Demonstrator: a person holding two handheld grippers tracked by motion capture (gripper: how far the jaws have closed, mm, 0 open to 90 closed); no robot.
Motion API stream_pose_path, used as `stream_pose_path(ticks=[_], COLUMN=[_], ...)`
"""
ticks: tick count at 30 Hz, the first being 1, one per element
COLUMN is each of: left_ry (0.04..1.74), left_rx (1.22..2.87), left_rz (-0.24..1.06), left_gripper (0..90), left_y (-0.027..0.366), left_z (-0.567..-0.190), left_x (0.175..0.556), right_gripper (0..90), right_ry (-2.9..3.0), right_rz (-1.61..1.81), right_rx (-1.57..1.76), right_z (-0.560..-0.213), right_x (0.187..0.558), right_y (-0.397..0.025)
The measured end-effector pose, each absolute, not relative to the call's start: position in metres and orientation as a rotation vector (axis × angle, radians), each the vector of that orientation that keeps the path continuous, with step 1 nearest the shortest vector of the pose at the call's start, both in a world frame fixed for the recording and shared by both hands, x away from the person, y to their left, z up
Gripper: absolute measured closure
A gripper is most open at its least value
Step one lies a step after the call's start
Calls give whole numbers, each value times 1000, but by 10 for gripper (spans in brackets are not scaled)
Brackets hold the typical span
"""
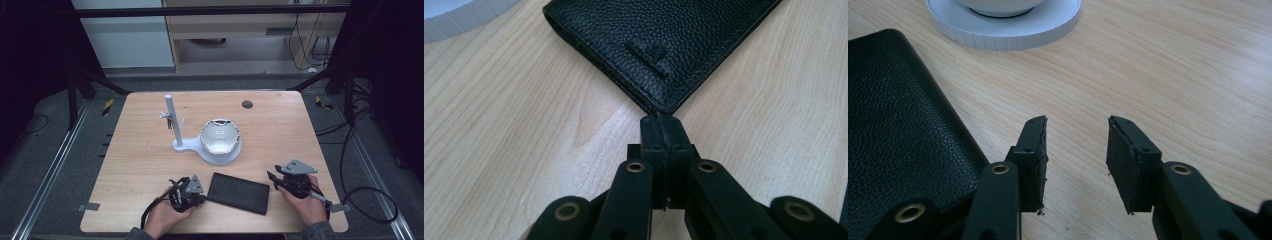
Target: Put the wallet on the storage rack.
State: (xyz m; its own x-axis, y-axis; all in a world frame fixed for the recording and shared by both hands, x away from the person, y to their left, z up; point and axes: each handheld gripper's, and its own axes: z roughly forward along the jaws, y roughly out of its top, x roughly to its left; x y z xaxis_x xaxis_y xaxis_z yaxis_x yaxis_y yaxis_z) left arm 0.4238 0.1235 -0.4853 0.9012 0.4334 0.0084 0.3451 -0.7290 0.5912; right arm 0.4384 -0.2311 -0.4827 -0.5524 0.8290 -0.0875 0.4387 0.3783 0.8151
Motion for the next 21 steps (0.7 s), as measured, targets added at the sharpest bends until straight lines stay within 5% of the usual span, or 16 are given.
stream_pose_path(ticks=[8, 21], left_ry=[560, 586], left_rx=[2425, 2293], left_rz=[203, 149], left_gripper=[900, 878], left_y=[125, 118], left_z=[-482, -474], left_x=[423, 436], right_gripper=[586, 232], right_ry=[2183, 2330], right_rz=[1079, 1183], right_rx=[1048, 922], right_z=[-478, -460], right_x=[434, 409], right_y=[-221, -171])
